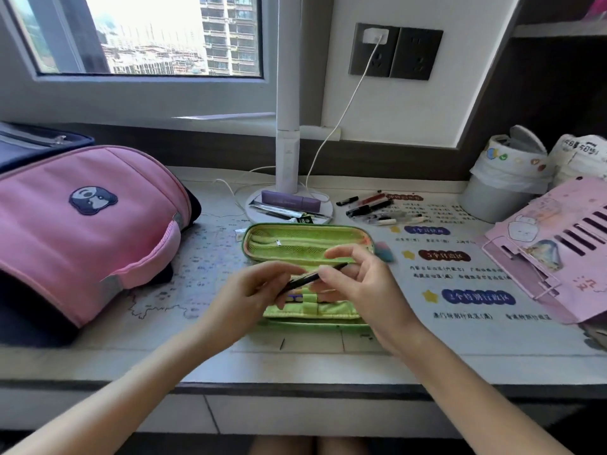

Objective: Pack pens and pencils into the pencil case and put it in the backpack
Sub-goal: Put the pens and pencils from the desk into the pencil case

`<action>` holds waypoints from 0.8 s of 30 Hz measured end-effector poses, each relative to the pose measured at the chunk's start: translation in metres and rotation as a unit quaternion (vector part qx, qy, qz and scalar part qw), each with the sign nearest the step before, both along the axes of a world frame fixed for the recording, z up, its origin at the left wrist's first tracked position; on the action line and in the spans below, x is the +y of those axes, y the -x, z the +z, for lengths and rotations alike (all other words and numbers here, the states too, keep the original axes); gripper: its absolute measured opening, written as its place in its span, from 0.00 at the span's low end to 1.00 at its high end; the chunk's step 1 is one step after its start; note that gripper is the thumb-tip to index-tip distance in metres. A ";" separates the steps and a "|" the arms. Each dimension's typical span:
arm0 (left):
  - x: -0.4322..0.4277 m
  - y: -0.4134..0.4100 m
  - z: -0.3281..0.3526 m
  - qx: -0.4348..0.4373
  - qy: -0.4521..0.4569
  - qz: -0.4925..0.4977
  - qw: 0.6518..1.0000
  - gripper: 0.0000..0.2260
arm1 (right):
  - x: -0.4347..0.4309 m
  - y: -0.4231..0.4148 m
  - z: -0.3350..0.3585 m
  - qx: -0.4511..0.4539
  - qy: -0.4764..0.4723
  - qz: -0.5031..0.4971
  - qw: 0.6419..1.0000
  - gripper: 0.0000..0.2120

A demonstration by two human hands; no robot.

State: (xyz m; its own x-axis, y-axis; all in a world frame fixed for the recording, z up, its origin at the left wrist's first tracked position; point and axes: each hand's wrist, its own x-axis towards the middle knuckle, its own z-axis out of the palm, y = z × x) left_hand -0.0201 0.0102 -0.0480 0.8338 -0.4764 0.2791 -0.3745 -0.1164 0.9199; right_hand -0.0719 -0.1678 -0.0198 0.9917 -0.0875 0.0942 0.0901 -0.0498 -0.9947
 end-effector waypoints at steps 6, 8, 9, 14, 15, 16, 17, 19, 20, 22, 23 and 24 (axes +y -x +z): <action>0.068 -0.010 -0.011 -0.216 -0.185 0.099 0.954 0.09 | -0.034 0.000 -0.033 -0.010 0.184 -0.082 0.979 0.04; 0.074 -0.015 -0.015 -0.299 -0.224 0.078 0.924 0.18 | -0.034 0.000 -0.037 -0.022 0.205 -0.084 0.975 0.04; 0.073 -0.017 -0.017 -0.333 -0.237 0.064 0.910 0.20 | -0.034 -0.001 -0.038 -0.029 0.215 -0.085 0.973 0.04; 0.058 -0.022 -0.012 -0.408 -0.276 0.013 0.870 0.17 | -0.035 -0.005 -0.045 -0.043 0.241 -0.097 0.965 0.04; 0.055 -0.023 -0.010 -0.412 -0.278 0.000 0.868 0.17 | -0.036 -0.006 -0.046 -0.044 0.242 -0.098 0.964 0.04; 0.052 -0.025 -0.009 -0.412 -0.276 -0.014 0.868 0.17 | -0.036 -0.006 -0.046 -0.045 0.244 -0.099 0.964 0.04; 0.049 -0.026 -0.010 -0.409 -0.272 -0.026 0.870 0.18 | -0.036 -0.006 -0.046 -0.046 0.247 -0.100 0.963 0.04; 0.042 -0.029 -0.012 -0.399 -0.271 -0.042 0.875 0.18 | -0.036 -0.007 -0.047 -0.046 0.257 -0.101 0.960 0.04; 0.038 -0.030 -0.013 -0.394 -0.272 -0.044 0.877 0.17 | -0.036 -0.007 -0.048 -0.047 0.265 -0.102 0.958 0.04; 0.028 -0.030 -0.015 -0.393 -0.275 -0.043 0.877 0.15 | -0.035 -0.008 -0.050 -0.051 0.283 -0.106 0.952 0.04; 0.022 -0.030 -0.016 -0.394 -0.274 -0.044 0.876 0.13 | -0.035 -0.008 -0.050 -0.054 0.293 -0.108 0.949 0.04; 0.017 -0.030 -0.016 -0.393 -0.272 -0.044 0.877 0.12 | -0.035 -0.008 -0.050 -0.056 0.300 -0.109 0.946 0.04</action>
State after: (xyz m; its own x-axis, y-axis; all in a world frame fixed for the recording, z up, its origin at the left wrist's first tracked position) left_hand 0.0098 0.0267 -0.0643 0.4387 -0.7702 0.4630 -0.8979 -0.3967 0.1909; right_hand -0.0639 -0.2026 -0.0702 0.9374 -0.1854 0.2948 0.1161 -0.6316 -0.7666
